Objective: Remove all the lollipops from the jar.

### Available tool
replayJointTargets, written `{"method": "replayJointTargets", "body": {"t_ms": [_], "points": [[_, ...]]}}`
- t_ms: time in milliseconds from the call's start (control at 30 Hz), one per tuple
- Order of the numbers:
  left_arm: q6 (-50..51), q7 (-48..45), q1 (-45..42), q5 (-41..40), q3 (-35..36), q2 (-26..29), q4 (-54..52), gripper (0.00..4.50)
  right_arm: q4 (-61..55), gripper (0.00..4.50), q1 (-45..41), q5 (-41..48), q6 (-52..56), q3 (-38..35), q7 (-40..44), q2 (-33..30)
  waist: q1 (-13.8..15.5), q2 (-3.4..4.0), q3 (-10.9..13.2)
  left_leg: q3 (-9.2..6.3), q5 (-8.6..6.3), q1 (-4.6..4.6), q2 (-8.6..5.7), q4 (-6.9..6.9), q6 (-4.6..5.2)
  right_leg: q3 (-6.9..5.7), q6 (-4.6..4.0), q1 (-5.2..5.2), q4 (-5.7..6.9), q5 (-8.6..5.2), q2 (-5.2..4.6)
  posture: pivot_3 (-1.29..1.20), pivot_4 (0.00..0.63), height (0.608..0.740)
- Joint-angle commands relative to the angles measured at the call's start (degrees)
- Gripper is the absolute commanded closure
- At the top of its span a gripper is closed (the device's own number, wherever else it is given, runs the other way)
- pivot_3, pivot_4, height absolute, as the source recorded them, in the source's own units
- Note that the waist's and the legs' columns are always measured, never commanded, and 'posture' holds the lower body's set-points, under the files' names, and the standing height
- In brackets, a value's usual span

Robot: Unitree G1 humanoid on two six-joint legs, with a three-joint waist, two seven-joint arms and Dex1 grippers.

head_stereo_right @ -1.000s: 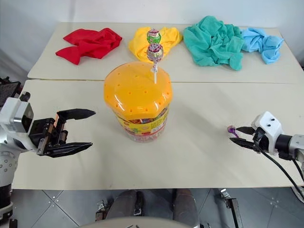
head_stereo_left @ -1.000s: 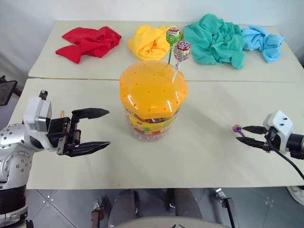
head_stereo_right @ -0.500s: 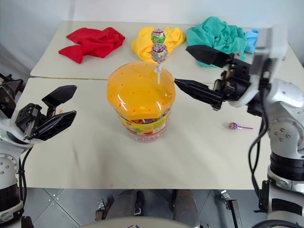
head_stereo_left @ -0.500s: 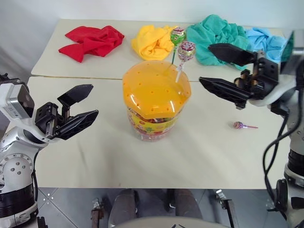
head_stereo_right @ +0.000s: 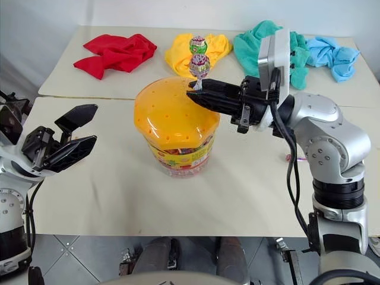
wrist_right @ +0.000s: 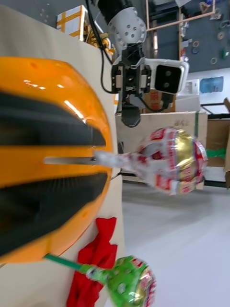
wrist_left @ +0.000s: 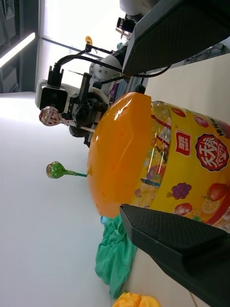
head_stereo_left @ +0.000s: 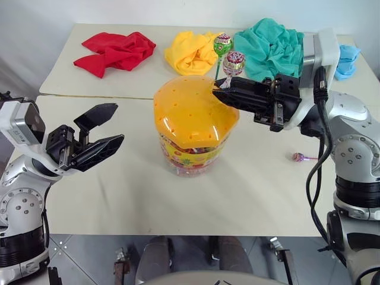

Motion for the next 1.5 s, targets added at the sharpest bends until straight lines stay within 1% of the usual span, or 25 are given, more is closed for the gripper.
{"method": "replayJointTargets", "body": {"t_ms": [33, 167, 200, 233, 267, 333, 400, 467, 567, 667, 700, 767, 867, 900, 967, 1000, 1067, 1100, 1167, 1267, 1333, 1367, 1400, 1433, 1500], "points": [[-0.8, -0.2, -0.8, -0.1, 0.4, 0.0, -0.8, 0.00, -0.7, 4.47, -0.9, 1.9, 0.1, -3.0, -0.9, 0.8, 0.0, 0.00, 0.0, 0.00, 0.00, 0.00, 0.00, 0.00, 0.00, 0.00, 0.00, 0.00, 0.00, 0.00, 0.00, 0.00, 0.150, 0.740], [-1.3, -1.9, -1.7, 0.8, -0.1, 0.6, -0.5, 0.00, 1.7, 4.47, -0.9, 5.2, -0.1, -8.2, -1.5, 1.4, 0.0, 0.00, 0.0, 0.00, 0.00, 0.00, 0.00, 0.00, 0.00, 0.01, 0.00, -0.01, 0.00, 0.00, 0.01, 0.00, 0.150, 0.740], [-1.0, -3.0, -2.6, 0.8, -0.5, 1.4, -0.5, 0.00, 3.4, 4.47, -0.9, 5.7, 0.8, -10.1, -0.4, -0.8, 0.1, 0.00, 0.0, 0.00, 0.00, 0.00, 0.00, 0.00, 0.00, 0.01, 0.00, -0.01, 0.01, 0.00, 0.01, 0.00, 0.150, 0.740], [-0.9, -5.9, -3.4, 2.1, -1.8, 3.4, -0.7, 0.00, 6.6, 4.47, -0.8, 5.5, 3.5, -12.5, 1.0, -5.7, 0.3, 0.00, 0.0, 0.01, 0.00, -0.01, 0.00, 0.01, 0.00, 0.01, 0.00, -0.01, 0.01, 0.00, 0.01, 0.00, 0.150, 0.740], [-0.8, -8.5, -4.3, 3.5, -3.1, 5.3, -0.9, 0.00, 10.5, 4.47, 0.8, 1.2, 3.5, -13.3, 4.4, -12.8, 0.7, 0.01, 0.0, 0.01, 0.00, -0.04, -0.01, 0.04, 0.00, 0.00, 0.00, -0.01, 0.00, 0.00, 0.01, 0.00, 0.150, 0.740], [-1.8, -12.3, -4.9, 6.2, -5.3, 8.0, -0.8, 0.00, 15.3, 4.47, 4.3, -5.5, 2.7, -12.0, 9.2, -23.1, 1.2, 0.02, 0.0, -0.07, -0.05, -0.27, -0.06, 0.15, 0.08, 0.02, 0.00, -0.13, -0.04, 0.00, 0.00, 0.00, 0.150, 0.740], [-3.4, -14.1, -4.8, 8.5, -6.7, 9.0, -0.3, 0.00, 17.7, 4.47, 10.5, -13.2, -4.1, -9.7, 13.5, -29.1, 0.9, -0.01, 0.0, 0.06, -0.19, -0.25, -0.08, 0.11, 0.17, 0.07, 0.00, -0.14, -0.19, 0.00, 0.00, 0.00, 0.150, 0.740], [-4.8, -15.9, -4.1, 10.8, -8.0, 9.6, 0.0, 0.00, 19.1, 4.47, 19.8, -19.6, -11.4, -8.9, 18.4, -33.1, 0.4, -0.02, 0.0, 0.28, -0.24, -0.14, -0.01, -0.01, 0.15, 0.04, 0.03, -0.13, -0.32, 0.02, 0.02, 0.00, 0.150, 0.740], [-7.1, -17.5, -3.0, 13.8, -9.3, 9.3, 0.6, 0.00, 20.3, 4.47, 31.6, -24.0, -18.8, -10.7, 22.3, -33.6, -0.4, 0.01, 0.0, 0.57, -0.22, 0.03, 0.08, -0.22, 0.11, 0.06, 0.07, -0.19, -0.37, 0.04, 0.06, 0.00, 0.150, 0.740], [-7.4, -16.8, -2.8, 13.7, -9.4, 8.0, 0.6, 0.00, 24.1, 4.47, 37.4, -28.8, -26.5, -10.5, 22.5, -32.2, -1.0, 0.03, 0.0, 0.89, -0.17, 0.07, 0.10, -0.26, 0.05, 0.28, 0.07, -0.41, -0.22, 0.04, 0.05, 0.00, 0.150, 0.740], [-7.5, -16.7, -2.7, 13.8, -9.5, 7.7, 0.5, 0.00, 25.6, 4.47, 38.3, -31.0, -29.7, -9.7, 22.1, -31.7, -1.0, 0.03, 0.0, 0.99, -0.14, 0.10, 0.10, -0.25, 0.06, 0.38, 0.07, -0.44, -0.20, 0.04, 0.04, 0.00, 0.150, 0.740], [-7.6, -16.3, -2.9, 13.8, -9.5, 7.3, 0.7, 0.00, 27.6, 4.47, 38.8, -33.4, -32.2, -8.2, 21.2, -30.5, -1.1, 0.03, 0.0, 1.05, -0.11, 0.17, 0.11, -0.17, 0.06, 0.50, 0.07, -0.44, -0.13, 0.04, 0.04, 0.00, 0.150, 0.740], [-7.2, -15.5, -3.9, 13.1, -9.2, 6.8, 1.0, 0.00, 30.5, 4.47, 37.8, -35.6, -33.4, -7.3, 19.6, -28.5, -1.0, 0.03, 0.0, 1.03, -0.12, 0.16, 0.16, -0.01, 0.05, 0.54, 0.06, -0.44, 0.01, 0.03, 0.05, 0.00, 0.150, 0.740], [-6.9, -15.2, -4.1, 12.7, -9.0, 6.8, 1.0, 0.00, 30.9, 4.47, 37.5, -35.1, -32.8, -7.3, 20.0, -28.0, -1.0, 0.03, 0.0, 1.02, -0.12, 0.16, 0.15, 0.00, 0.05, 0.56, 0.06, -0.45, 0.02, 0.03, 0.05, 0.00, 0.150, 0.740], [-6.1, -14.7, -4.2, 11.9, -8.5, 6.8, 0.6, 0.00, 31.7, 3.99, 36.8, -35.0, -34.8, -8.0, 20.0, -26.9, -0.8, 0.04, 0.0, 1.01, -0.12, 0.12, 0.15, 0.03, 0.05, 0.56, 0.06, -0.47, 0.03, 0.03, 0.05, 0.00, 0.150, 0.740], [-5.3, -14.2, -4.2, 11.0, -8.1, 6.8, 0.1, 0.00, 31.6, 3.77, 37.0, -34.3, -33.6, -8.1, 21.0, -27.0, -0.8, 0.05, 0.0, 1.01, -0.13, 0.11, 0.14, 0.05, 0.06, 0.56, 0.06, -0.47, 0.05, 0.03, 0.04, 0.00, 0.150, 0.740], [-3.8, -12.4, -4.4, 8.6, -6.9, 6.4, -0.5, 0.00, 31.0, 3.19, 37.1, -32.8, -33.3, -8.8, 23.5, -27.3, -0.7, 0.04, 0.0, 0.98, -0.13, 0.10, 0.14, 0.06, 0.07, 0.56, 0.06, -0.46, 0.05, 0.03, 0.04, 0.00, 0.150, 0.740], [-3.4, -11.8, -4.3, 8.0, -6.4, 6.3, -0.7, 0.00, 30.0, 2.75, 37.5, -31.3, -31.7, -9.3, 25.1, -27.7, -0.7, 0.04, 0.0, 0.96, -0.13, 0.10, 0.15, 0.07, 0.07, 0.55, 0.06, -0.46, 0.06, 0.03, 0.04, 0.00, 0.150, 0.740], [-3.1, -10.9, -4.0, 7.4, -5.6, 6.1, -0.8, 0.00, 28.8, 2.14, 37.0, -29.3, -30.8, -10.6, 26.8, -28.0, -0.8, 0.04, 0.0, 0.96, -0.13, 0.10, 0.15, 0.07, 0.07, 0.56, 0.06, -0.46, 0.06, 0.03, 0.04, 0.00, 0.150, 0.740], [-2.1, -8.1, -3.0, 5.3, -3.4, 4.9, -0.7, 0.00, 21.9, 1.15, 33.2, -19.8, -22.4, -14.3, 26.8, -26.7, -0.8, 0.05, 0.0, 0.96, -0.13, 0.11, 0.15, 0.08, 0.07, 0.56, 0.06, -0.46, 0.08, 0.03, 0.04, 0.00, 0.150, 0.740], [-1.3, -4.5, -3.0, 2.9, -1.5, 3.0, -0.5, 0.00, 16.1, 0.50, 28.6, -11.2, -14.9, -15.6, 25.0, -24.9, -1.1, 0.07, 0.0, 0.97, -0.14, 0.13, 0.17, 0.11, 0.07, 0.60, 0.06, -0.47, 0.13, 0.03, 0.05, 0.00, 0.150, 0.740], [-0.8, -2.8, -3.1, 1.8, -0.8, 2.1, -0.4, 0.00, 14.0, 0.50, 26.7, -8.1, -12.1, -15.9, 24.2, -24.1, -1.1, 0.06, 0.0, 0.94, -0.14, 0.16, 0.20, 0.12, 0.06, 0.60, 0.06, -0.47, 0.18, 0.03, 0.07, 0.00, 0.150, 0.740], [-0.7, -0.8, -3.4, 0.9, 0.0, 1.0, -0.2, 0.00, 11.7, 0.50, 23.0, -3.9, -8.5, -15.9, 21.5, -22.2, -1.1, 0.06, 0.0, 0.91, -0.15, 0.15, 0.24, 0.13, 0.05, 0.60, 0.05, -0.47, 0.19, 0.03, 0.10, 0.00, 0.150, 0.740], [-0.8, 1.7, -3.8, 0.4, 0.7, -0.4, 0.2, 0.00, 10.3, 0.50, 17.5, -0.9, -5.6, -14.5, 17.6, -19.1, -1.0, 0.06, 0.0, 0.85, -0.15, 0.16, 0.26, 0.15, 0.04, 0.60, 0.04, -0.47, 0.22, 0.03, 0.11, 0.00, 0.150, 0.740], [-1.5, 5.4, -4.9, 0.6, 0.7, -3.1, 1.2, 0.00, 12.0, 0.50, 4.7, 0.9, -2.0, -10.9, 7.1, -9.5, -1.4, 0.02, 0.0, 0.76, -0.17, 0.17, 0.29, 0.25, 0.01, 0.62, 0.02, -0.46, 0.25, 0.04, 0.12, 0.00, 0.150, 0.740]]}}
